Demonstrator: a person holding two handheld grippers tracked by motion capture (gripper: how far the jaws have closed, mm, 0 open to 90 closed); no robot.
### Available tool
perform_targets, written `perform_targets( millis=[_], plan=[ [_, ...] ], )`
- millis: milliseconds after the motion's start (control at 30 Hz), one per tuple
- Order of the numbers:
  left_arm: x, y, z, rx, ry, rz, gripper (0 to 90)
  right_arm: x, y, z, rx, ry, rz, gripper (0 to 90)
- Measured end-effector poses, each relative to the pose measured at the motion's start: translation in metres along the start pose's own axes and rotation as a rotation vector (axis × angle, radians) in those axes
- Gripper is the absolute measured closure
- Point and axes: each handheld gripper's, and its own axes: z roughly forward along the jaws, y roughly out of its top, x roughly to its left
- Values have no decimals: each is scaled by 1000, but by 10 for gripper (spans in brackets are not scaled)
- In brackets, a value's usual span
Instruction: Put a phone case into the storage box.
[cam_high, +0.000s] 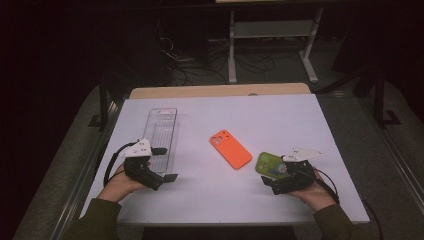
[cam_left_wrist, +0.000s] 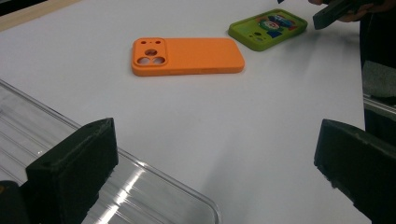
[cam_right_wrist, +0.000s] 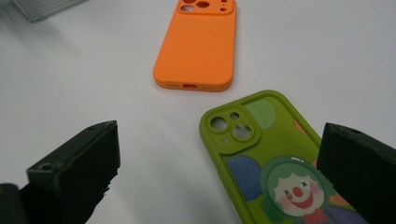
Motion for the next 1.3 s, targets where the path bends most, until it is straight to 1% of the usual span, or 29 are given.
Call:
perform_targets(
  millis=[33, 67, 167, 300, 333, 433, 500, 533, 567, 700, 733, 867, 900, 933, 1000, 1033, 1067, 1100, 1167, 1233, 1300],
  plan=[
    [0, 0, 0, 0, 0, 0, 0, 0, 2, 1, 5, -3, 2, 0],
    [0, 0, 0, 1, 1, 1, 0, 0, 4, 1, 9, -8, -5, 0],
    [0, 0, 0, 0, 0, -2, 0, 0, 12, 4, 42, 4, 1, 0],
    [0, 0, -1, -8, 0, -3, 0, 2, 22, 10, 62, 1, 15, 7],
    [0, 0, -1, -10, 0, -4, 0, 2, 24, 13, 65, 6, 8, 6],
    [0, 0, -1, -12, 1, -3, 0, 3, 32, 19, 74, -6, 6, 6],
    [0, 1, -1, -12, 1, -3, 0, 4, 39, 24, 88, -1, 14, 6],
    [0, 1, -1, -15, 1, -5, 0, 4, 42, 26, 88, -4, 7, 6],
    [0, 1, -1, -16, 1, -6, 0, 4, 45, 28, 98, -2, 15, 6],
    [0, 1, -2, -20, 0, -7, 0, 5, 56, 38, 120, -7, 16, 6],
    [0, 1, -2, -20, 0, -7, 0, 5, 59, 42, 118, -8, 6, 6],
    [0, 1, -2, -23, -2, -9, 0, 7, 69, 56, 139, -15, 3, 6],
    [0, 1, -2, -24, -2, -9, 0, 7, 71, 59, 142, -15, -4, 6],
    [0, 1, -2, -23, -2, -7, 0, 9, 73, 63, 146, -16, 10, 6],
    [0, 1, -2, -21, -2, -8, 0, 9, 77, 71, 151, -16, 7, 6],
    [0, 1, -2, -22, -1, -12, 0, 9, 78, 75, 150, -21, -3, 6],
    [0, 1, -3, -21, -1, -13, 0, 11, 80, 79, 161, -24, 9, 6],
    [0, 1, -3, -20, -2, -12, 0, 12, 81, 82, 166, -23, 10, 7],
    [0, 1, -3, -16, -2, -12, 0, 13, 83, 89, 174, -22, 8, 7],
    [0, 1, -3, -15, -2, -11, 0, 14, 86, 96, 183, -26, -5, 7],
    [1, 1, -2, -16, -3, -6, 0, 14, 87, 103, 189, -27, -3, 8]
  ],
)
